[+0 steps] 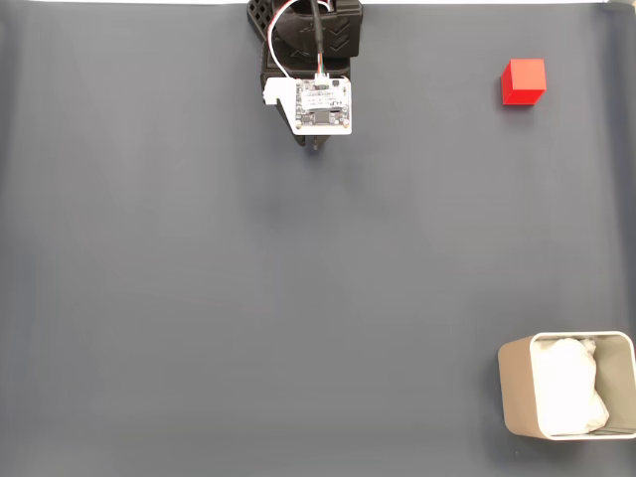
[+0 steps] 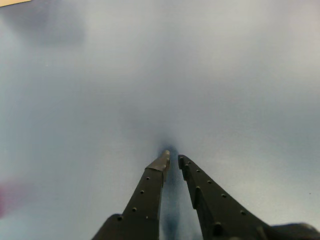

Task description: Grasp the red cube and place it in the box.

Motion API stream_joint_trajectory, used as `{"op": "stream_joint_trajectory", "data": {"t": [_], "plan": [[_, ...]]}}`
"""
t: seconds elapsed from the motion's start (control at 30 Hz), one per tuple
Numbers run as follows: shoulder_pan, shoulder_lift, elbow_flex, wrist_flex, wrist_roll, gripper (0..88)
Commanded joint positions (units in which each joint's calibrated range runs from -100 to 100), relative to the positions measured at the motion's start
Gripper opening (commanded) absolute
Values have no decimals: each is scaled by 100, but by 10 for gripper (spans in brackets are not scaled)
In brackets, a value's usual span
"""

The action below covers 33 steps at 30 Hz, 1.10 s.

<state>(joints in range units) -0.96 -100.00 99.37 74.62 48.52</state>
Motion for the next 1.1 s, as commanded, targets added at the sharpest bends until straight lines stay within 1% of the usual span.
{"op": "stream_joint_trajectory", "data": {"t": [0.0,1.07], "plan": [[104,0,45,128,93,0],[82,0,45,128,54,0]]}}
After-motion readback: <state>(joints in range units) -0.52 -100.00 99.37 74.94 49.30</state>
